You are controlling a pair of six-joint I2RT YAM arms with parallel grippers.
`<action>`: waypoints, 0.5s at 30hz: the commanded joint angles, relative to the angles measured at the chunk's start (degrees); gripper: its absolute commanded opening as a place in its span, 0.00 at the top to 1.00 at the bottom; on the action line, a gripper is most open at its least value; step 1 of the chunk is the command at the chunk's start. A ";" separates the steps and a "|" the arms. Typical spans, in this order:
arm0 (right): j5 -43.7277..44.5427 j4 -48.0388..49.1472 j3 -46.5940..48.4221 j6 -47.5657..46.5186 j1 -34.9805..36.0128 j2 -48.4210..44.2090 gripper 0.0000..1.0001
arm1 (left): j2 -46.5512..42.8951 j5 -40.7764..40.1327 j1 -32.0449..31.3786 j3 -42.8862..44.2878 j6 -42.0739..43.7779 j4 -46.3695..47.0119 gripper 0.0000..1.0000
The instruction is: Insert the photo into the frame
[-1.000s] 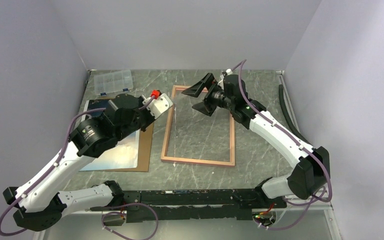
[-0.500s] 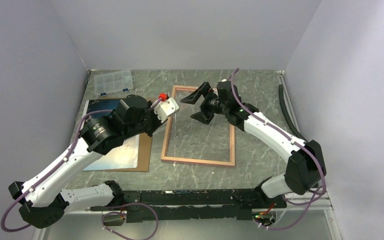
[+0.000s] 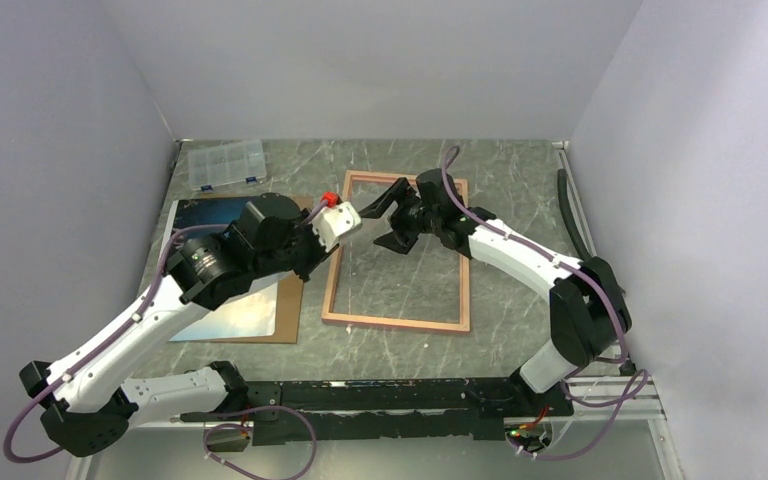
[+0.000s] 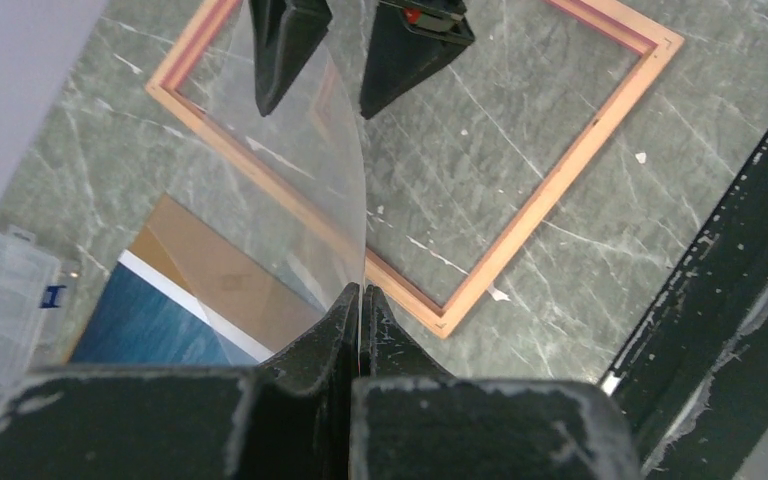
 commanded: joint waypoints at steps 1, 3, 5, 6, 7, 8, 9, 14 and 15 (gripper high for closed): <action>1.40 3.37 1.05 0.17 0.52 0.51 0.23 | -0.52 4.38 0.02 -1.66 -5.02 0.66 0.97; 1.38 2.60 1.07 -0.25 0.55 0.88 0.32 | -0.56 4.77 -0.09 -2.35 -5.52 0.93 0.97; 1.44 2.45 0.66 -0.32 0.53 0.89 0.41 | -0.29 4.93 -0.17 -2.51 -5.98 0.96 0.97; 1.35 2.60 0.29 -0.25 0.53 0.96 0.46 | -0.15 5.16 -0.18 -2.66 -6.11 0.95 0.97; 1.25 2.80 -0.12 -0.26 0.60 0.89 0.53 | -0.01 5.32 -0.18 -2.72 -6.30 1.06 0.97; 1.09 2.82 -0.50 -0.31 0.53 0.84 0.58 | 0.13 5.41 -0.20 -2.82 -6.45 1.24 0.97; 0.96 2.74 -0.79 -0.44 0.53 0.85 0.63 | 0.19 5.58 -0.20 -2.86 -6.47 1.41 0.97; 0.64 2.46 -2.11 -1.00 0.53 1.06 0.80 | 0.62 6.35 -0.27 -2.45 -6.72 1.65 0.97; 0.53 2.34 -2.24 -1.21 0.53 1.22 0.83 | 0.73 6.50 -0.24 -2.19 -6.73 1.59 0.97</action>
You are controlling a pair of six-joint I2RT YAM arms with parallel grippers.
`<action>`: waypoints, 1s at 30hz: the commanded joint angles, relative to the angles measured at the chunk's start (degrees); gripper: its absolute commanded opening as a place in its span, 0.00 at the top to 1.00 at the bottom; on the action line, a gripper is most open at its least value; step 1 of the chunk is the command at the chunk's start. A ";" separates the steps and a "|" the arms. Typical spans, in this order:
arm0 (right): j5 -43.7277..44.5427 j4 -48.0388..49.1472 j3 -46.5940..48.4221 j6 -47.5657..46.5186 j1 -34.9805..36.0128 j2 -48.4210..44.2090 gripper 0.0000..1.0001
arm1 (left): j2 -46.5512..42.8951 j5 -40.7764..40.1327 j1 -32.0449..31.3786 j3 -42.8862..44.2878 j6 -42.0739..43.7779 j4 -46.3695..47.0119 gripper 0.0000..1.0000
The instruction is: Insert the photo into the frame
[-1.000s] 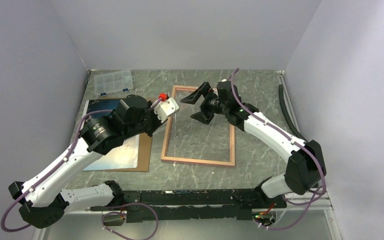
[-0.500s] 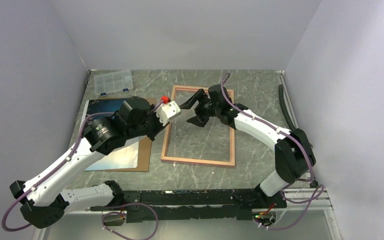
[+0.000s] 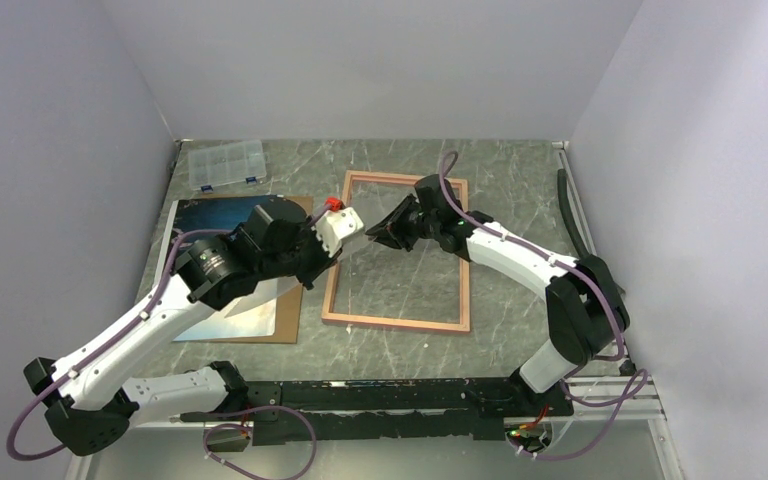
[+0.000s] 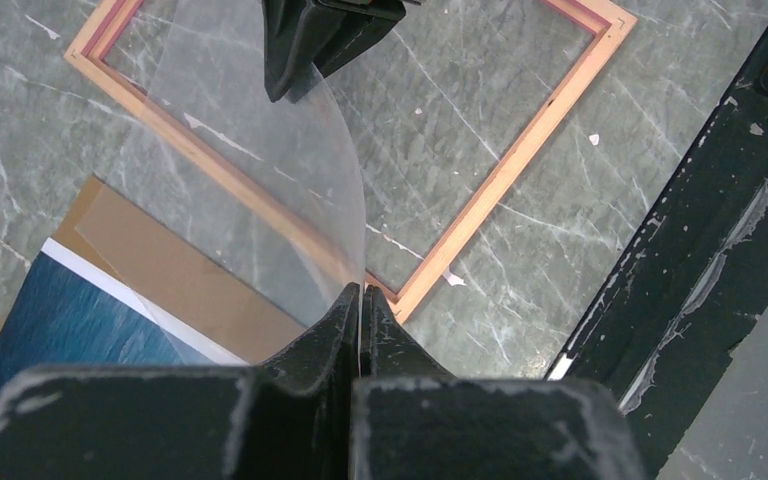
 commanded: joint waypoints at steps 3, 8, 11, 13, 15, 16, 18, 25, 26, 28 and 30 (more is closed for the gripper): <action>-0.45 1.13 -0.86 -2.81 -0.23 0.59 0.95 | 1.35 3.64 -0.22 2.36 -3.65 0.56 0.59; -2.66 1.40 -0.75 -14.13 -2.15 0.73 1.00 | 3.89 1.37 0.89 4.09 -6.09 -5.55 0.14; -4.33 -1.18 0.36 -23.70 -3.30 0.56 1.00 | 3.39 2.26 4.85 3.71 -6.45 -4.89 0.06; -1.89 -5.21 1.13 -29.26 -3.74 0.11 1.00 | 4.63 5.18 8.95 4.88 -7.01 -5.70 0.06; 2.24 -7.41 0.66 -33.60 -4.11 -1.02 1.00 | 7.09 7.80 13.13 6.68 -7.33 -7.32 0.06; 3.83 -8.13 0.11 -35.22 -4.31 -1.51 1.00 | 8.85 9.09 15.24 7.48 -7.16 -7.88 0.06; 4.49 -9.08 -0.79 -37.87 -5.45 -2.05 1.00 | 10.72 11.16 18.35 8.07 -6.32 -7.97 0.06; 1.85 -9.53 -1.40 -44.58 -9.96 -2.46 1.00 | 13.81 15.70 21.46 7.70 -4.30 -9.18 0.06; 1.98 -9.79 -1.21 -45.03 -10.50 -2.56 1.00 | 13.63 15.29 21.46 7.34 -4.49 -8.48 0.06; 3.02 -11.15 -0.53 -45.43 -11.53 -2.61 1.00 | 13.37 14.30 21.76 6.71 -4.41 -7.31 0.06; 4.62 -12.17 -0.34 -46.38 -12.45 -3.03 1.00 | 13.64 14.05 22.61 6.27 -4.44 -5.94 0.06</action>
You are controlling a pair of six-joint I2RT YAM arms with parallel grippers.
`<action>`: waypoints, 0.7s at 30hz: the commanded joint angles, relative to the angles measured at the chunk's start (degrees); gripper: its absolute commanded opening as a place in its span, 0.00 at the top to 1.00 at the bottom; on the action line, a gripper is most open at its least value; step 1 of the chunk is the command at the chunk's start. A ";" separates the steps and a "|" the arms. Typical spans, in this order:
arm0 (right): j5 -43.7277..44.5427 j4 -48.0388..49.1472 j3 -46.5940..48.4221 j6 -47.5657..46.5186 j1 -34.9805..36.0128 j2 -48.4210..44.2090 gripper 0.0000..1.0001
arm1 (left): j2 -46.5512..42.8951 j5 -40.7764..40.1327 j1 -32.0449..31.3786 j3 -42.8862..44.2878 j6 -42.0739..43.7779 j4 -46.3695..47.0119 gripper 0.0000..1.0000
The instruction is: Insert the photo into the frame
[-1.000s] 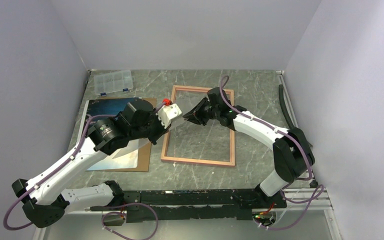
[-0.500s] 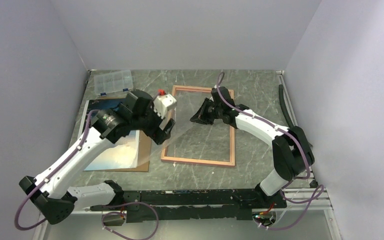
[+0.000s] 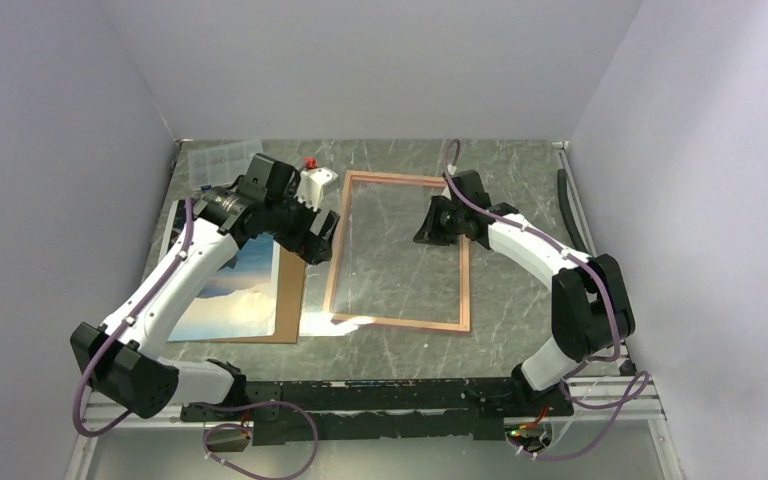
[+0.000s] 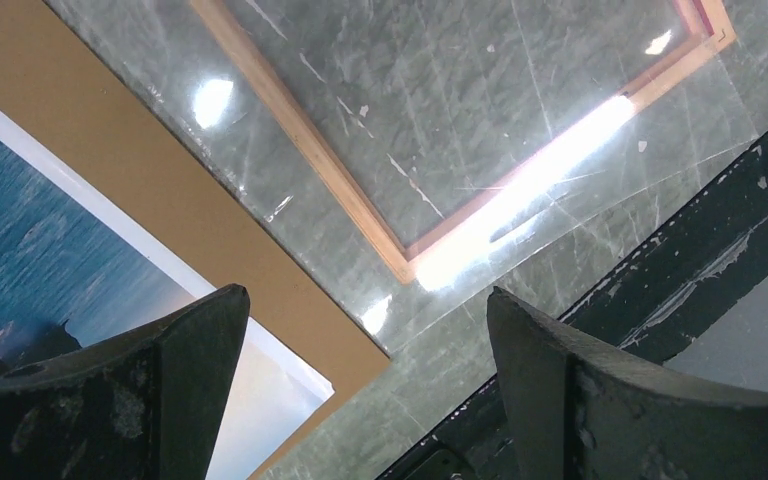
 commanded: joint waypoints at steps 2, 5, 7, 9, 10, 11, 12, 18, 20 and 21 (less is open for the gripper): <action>5.15 -3.04 0.51 -5.60 -2.50 -3.69 1.00 | -0.04 2.11 2.81 0.13 0.27 2.98 0.06; 6.73 -2.48 -1.15 -7.10 -4.10 -5.40 1.00 | 3.75 1.99 5.23 1.31 0.67 2.72 0.06; 7.82 -1.63 -2.25 -8.32 -4.64 -6.41 1.00 | 6.71 2.11 7.49 2.74 0.79 2.70 0.06; 9.10 -0.87 -3.65 -9.18 -4.71 -7.05 1.00 | 9.81 2.71 9.42 4.13 0.85 2.72 0.06; 9.58 -0.80 -3.90 -9.32 -4.75 -7.08 1.00 | 11.42 2.85 10.17 4.82 0.98 2.73 0.06; 9.88 -0.95 -3.92 -9.22 -4.82 -6.94 1.00 | 13.13 2.64 10.82 5.48 1.11 2.95 0.06; 9.97 -1.04 -3.96 -9.27 -4.99 -6.77 1.00 | 14.92 2.41 11.40 6.29 1.36 2.79 0.06; 9.28 0.40 -3.85 -8.51 -5.59 -5.43 1.00 | 26.41 4.20 14.42 13.72 1.67 -0.02 0.06; 8.99 0.68 -3.68 -8.10 -6.10 -4.84 1.00 | 28.42 4.67 14.52 14.02 1.60 1.23 0.06; 8.36 1.11 -3.82 -8.01 -6.40 -4.70 1.00 | 28.93 4.95 14.52 13.61 1.51 2.57 0.07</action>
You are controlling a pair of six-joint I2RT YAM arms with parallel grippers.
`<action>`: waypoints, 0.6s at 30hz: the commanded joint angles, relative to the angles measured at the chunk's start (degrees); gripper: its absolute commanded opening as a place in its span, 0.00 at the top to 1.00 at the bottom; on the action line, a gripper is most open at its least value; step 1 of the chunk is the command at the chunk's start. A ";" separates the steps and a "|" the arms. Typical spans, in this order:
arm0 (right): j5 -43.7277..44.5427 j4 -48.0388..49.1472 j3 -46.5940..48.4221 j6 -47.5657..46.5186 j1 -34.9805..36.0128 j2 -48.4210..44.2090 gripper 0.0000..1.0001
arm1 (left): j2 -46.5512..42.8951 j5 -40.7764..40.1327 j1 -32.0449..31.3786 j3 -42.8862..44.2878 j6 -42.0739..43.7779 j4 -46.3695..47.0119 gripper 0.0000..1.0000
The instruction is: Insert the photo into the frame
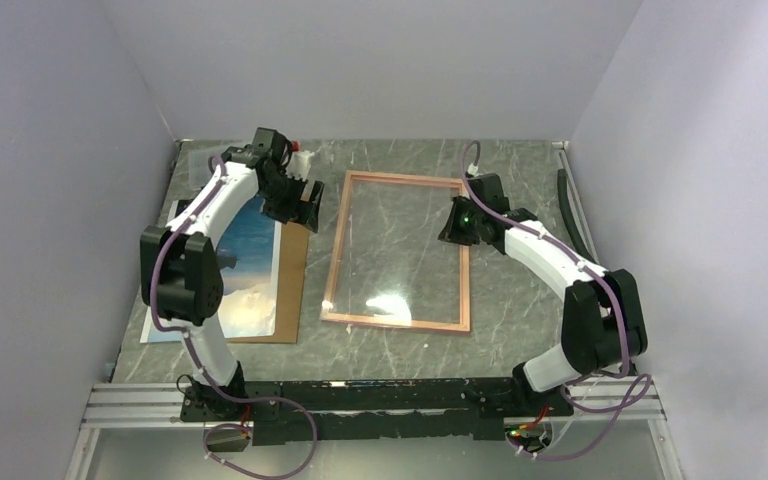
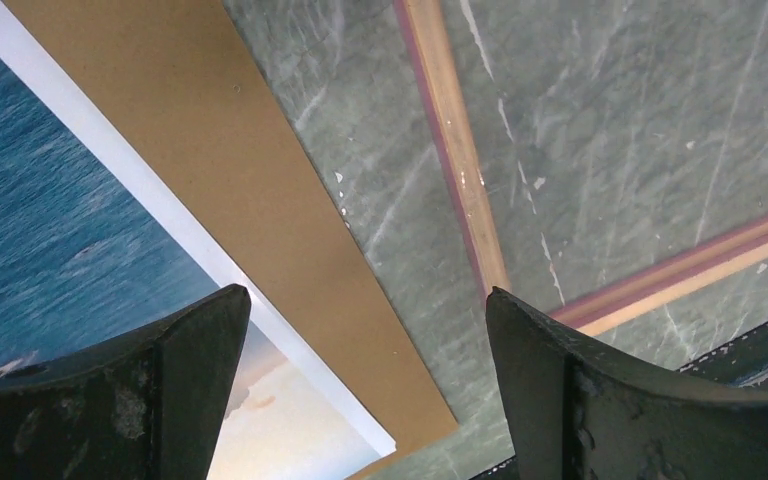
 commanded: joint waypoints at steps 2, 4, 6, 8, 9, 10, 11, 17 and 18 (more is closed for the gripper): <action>-0.88 4.29 -0.28 -0.60 -1.96 0.82 1.00 | 2.13 3.57 0.39 0.63 0.17 4.73 0.08; -1.74 5.26 -0.57 -0.31 -2.68 1.04 1.00 | 2.53 3.80 0.42 -0.94 -0.94 8.11 0.08; -2.83 6.40 -0.94 0.08 -3.49 1.31 1.00 | 3.44 4.71 0.43 -1.50 -1.75 10.11 0.09; -4.51 7.94 -1.30 0.31 -4.20 1.79 1.00 | 4.47 6.03 0.43 -1.78 -2.43 11.79 0.11; -5.20 8.49 -1.44 0.31 -4.48 2.07 1.00 | 4.80 6.63 0.36 -2.12 -2.88 12.51 0.12; -6.02 8.89 -1.48 0.19 -4.73 2.35 1.00 | 5.21 7.43 0.25 -2.43 -3.30 13.32 0.14; -6.70 9.15 -1.32 0.15 -4.95 2.66 1.00 | 5.34 7.56 0.13 -2.92 -3.64 14.20 0.14; -11.66 8.94 0.24 -0.80 -6.67 4.52 1.00 | 7.88 7.51 -1.36 -4.80 -4.25 17.12 0.18; -12.72 8.56 0.89 -0.98 -6.88 5.05 1.00 | 8.52 7.51 -1.55 -4.92 -4.37 17.28 0.19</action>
